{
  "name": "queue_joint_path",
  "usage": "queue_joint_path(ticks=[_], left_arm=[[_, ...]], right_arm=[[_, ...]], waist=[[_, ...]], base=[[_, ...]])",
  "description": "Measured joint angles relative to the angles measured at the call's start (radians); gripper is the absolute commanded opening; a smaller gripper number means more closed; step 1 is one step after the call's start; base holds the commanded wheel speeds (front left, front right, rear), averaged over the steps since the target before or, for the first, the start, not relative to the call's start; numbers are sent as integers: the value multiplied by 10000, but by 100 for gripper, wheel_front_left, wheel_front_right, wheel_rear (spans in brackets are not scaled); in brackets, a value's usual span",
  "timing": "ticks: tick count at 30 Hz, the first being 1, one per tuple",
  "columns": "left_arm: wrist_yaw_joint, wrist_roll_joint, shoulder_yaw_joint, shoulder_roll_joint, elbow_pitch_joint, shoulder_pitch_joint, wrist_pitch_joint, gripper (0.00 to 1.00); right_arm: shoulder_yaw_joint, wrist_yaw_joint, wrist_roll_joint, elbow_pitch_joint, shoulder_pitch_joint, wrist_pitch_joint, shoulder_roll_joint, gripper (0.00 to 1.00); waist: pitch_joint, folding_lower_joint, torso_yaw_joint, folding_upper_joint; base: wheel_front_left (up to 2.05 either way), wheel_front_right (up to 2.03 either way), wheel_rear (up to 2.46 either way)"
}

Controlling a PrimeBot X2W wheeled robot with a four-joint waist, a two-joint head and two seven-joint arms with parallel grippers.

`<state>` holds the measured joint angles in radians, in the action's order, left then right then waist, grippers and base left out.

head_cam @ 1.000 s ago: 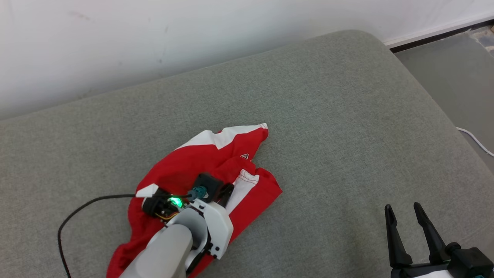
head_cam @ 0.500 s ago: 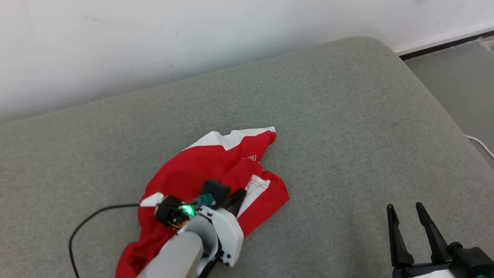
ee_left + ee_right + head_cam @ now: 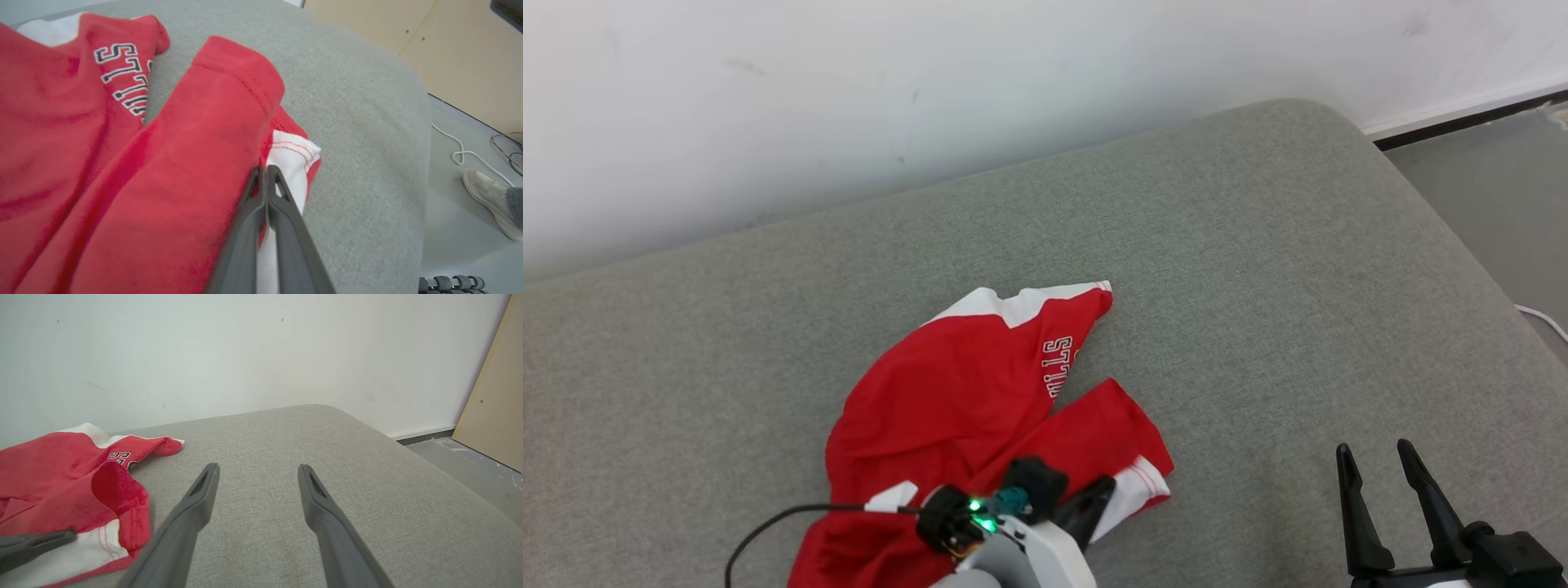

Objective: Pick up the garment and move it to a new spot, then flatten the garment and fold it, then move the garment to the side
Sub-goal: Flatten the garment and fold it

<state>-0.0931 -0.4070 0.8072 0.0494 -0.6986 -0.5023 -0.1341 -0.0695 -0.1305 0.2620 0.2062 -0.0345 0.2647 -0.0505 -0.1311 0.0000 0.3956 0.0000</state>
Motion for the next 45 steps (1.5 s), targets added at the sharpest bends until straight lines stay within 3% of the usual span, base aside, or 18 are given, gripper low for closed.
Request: queue_joint_path(ticks=[10,21,22,23,24,31,34,45], left_arm=[[284,-917,1223,-6,1476,888,472,0],[412,-1103,1659,-6,798,826,345,0],[416,-1110,1680,-4,777,786,236,23],[428,-1135,1687,-4,784,754,73,54],[462,-1141,1712,-4,796,728,-48,100],[531,-1379,1914,-6,1266,744,-598,100],[757,-1513,1641,19,1755,883,-867,100],[2629,-1202,-569,1304,4345,2318,-1296,100]], right_arm=[[8,0,-71,35,154,0,0,100],[-71,0,-73,56,152,0,-2,100],[-69,0,-71,59,151,0,0,100],[-61,0,-73,65,151,0,0,100],[-58,0,-73,67,151,0,0,100],[21,0,-100,59,191,0,-2,100],[84,0,-148,-35,287,0,0,100],[629,0,-431,-744,777,0,-192,100]], waist=[[101,-1,-28,0],[12,-1,63,0],[1,0,64,0],[-4,0,62,0],[-1,0,62,0],[163,0,-8,0],[306,-1,-97,0],[892,-1,-993,0]], base=[[0,0,0],[0,0,0],[0,0,0],[0,0,0],[0,0,0],[0,0,0],[0,0,0],[0,0,0]])
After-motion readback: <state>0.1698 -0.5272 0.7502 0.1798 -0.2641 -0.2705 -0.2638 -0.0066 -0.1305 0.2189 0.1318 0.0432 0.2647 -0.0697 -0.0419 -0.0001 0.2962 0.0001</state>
